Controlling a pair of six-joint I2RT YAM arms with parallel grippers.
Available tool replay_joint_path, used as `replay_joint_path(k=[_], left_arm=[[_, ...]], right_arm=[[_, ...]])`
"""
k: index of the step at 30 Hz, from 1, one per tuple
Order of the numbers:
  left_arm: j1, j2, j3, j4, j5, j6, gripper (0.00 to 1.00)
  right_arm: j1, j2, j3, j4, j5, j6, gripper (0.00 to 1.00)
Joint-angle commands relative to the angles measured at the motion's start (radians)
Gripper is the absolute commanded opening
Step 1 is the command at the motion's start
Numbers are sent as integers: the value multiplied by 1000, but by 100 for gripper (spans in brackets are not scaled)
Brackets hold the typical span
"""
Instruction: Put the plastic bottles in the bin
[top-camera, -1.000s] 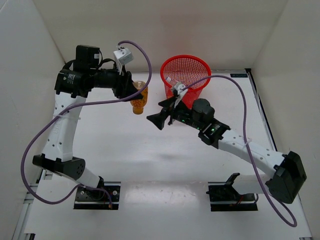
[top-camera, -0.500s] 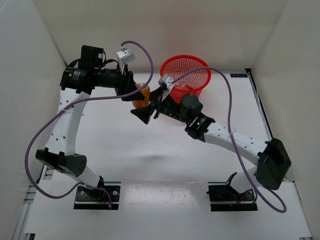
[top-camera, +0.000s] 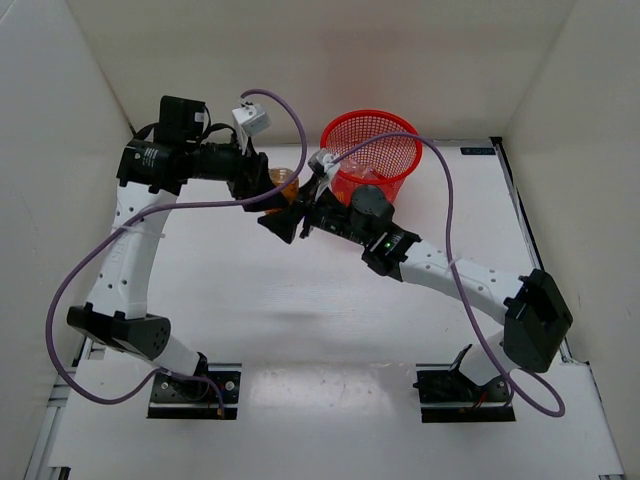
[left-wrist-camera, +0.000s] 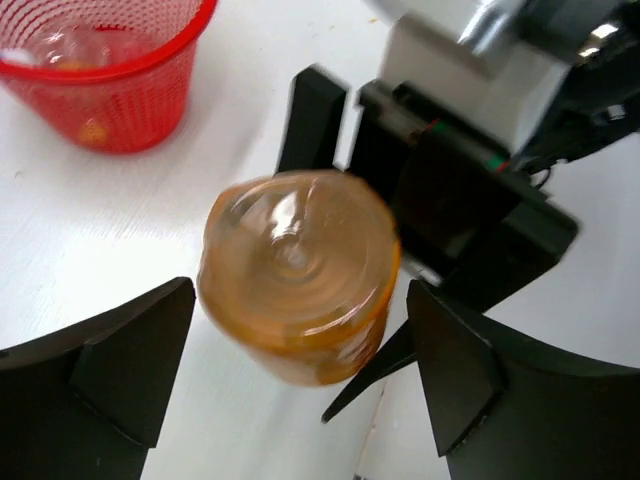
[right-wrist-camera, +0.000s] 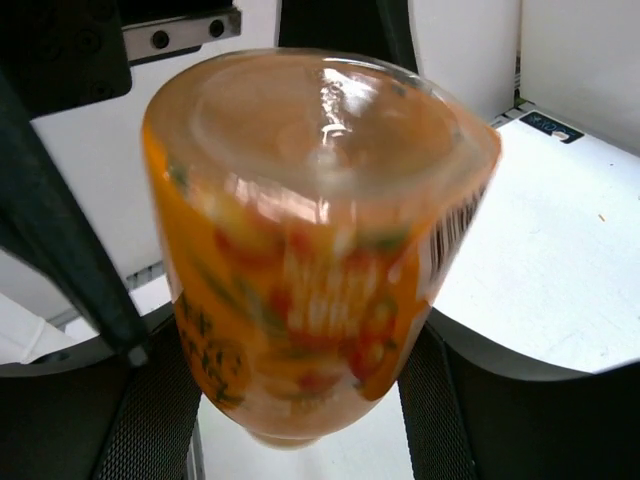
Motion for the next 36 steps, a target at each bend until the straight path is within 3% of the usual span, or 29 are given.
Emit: replay_joint_path(k=[1,4,5,7,8,10,11,15,16,20,25,27,28,29,32,36], left_arm=[[0,-56,-17,-19,-119,10,100],[0,-96,-17,80,-277,-70,100],[0,-111,-17,109,-427,-85,100],[0,-157,-17,192,-598,-127,100],[0,-169,-6,209,-775,-127,100],[0,-214,-26,235,-946,-113,100],[12,-234,-53,254,-1071,-90,100],[35,-375,-352,254,-1275,45,100],[50,-443,-498,254,-1289,54,100],[119,-601,-775,254,-1298,83,100],[205,-726,-925,217,-1242,83,100],[242,-767,-958,208,-1203,83,100],[254,-777,-958,208,-1165,83,100],[275,-777,-971,199,-1148,83,100],[302,-786,-971,199,-1105,59,100],[311,-739,-929,199,-1071,37,100]], right_arm=[[-10,-66,30,27,51,-27,7],[-10,-108,18,-34,156,-68,0],[-10,-117,18,-52,202,-85,0],[-10,-128,36,-95,299,-177,0],[-19,-128,58,-150,400,-242,0],[-54,-108,165,-223,486,-289,0],[-97,-70,216,-314,524,-306,0],[-246,97,522,-566,678,-308,0],[-299,172,582,-606,678,-298,1],[-383,332,782,-718,747,-313,28],[-403,437,848,-807,818,-357,67],[-403,437,837,-836,844,-355,78],[-403,437,837,-862,876,-346,92],[-403,437,816,-863,900,-323,99],[-403,403,784,-863,979,-311,99],[-403,292,752,-863,960,-335,99]])
